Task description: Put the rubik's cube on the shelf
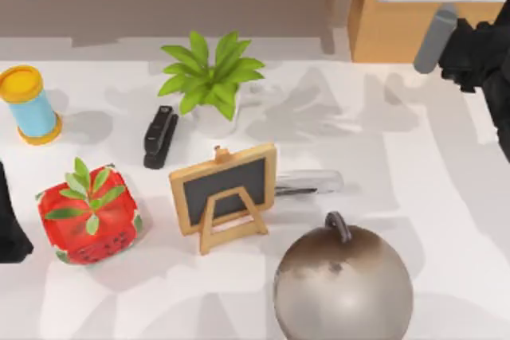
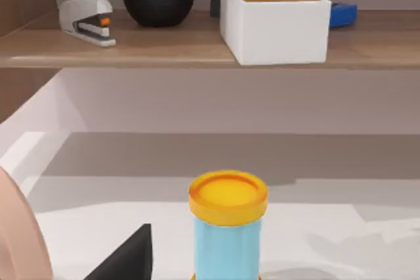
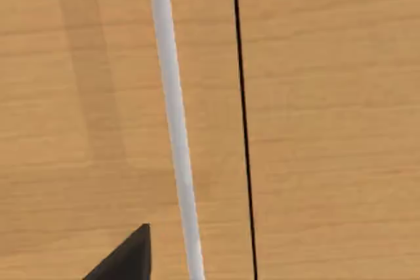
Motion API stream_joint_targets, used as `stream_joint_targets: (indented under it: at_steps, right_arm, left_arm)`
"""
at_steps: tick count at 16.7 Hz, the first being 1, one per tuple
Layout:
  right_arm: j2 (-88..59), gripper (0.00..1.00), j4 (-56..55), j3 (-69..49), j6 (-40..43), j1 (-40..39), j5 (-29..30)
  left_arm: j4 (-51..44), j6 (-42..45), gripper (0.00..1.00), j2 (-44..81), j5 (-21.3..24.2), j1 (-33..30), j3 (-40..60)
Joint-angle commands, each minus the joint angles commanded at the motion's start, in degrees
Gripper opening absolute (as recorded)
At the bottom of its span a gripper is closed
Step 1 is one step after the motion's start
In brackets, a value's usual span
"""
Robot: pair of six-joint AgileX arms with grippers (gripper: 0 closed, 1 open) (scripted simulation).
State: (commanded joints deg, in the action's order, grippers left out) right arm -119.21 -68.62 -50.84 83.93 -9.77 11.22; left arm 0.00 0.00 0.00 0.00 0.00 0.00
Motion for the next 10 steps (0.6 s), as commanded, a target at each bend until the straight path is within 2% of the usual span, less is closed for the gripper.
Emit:
stream_joint_targets:
  at_steps: [4, 10]
  right_arm:
    - [-8.0, 1.0, -4.6, -3.0, 5.0, -0.3, 0.9]
    - [-8.5, 1.0, -4.8, -3.0, 5.2, 0.0, 0.9]
  left_arm:
    - [0.0, 0.0, 1.0, 0.0, 0.0, 0.0, 0.0]
    - [0.0, 0.0, 1.0, 0.0, 0.0, 0.0, 0.0]
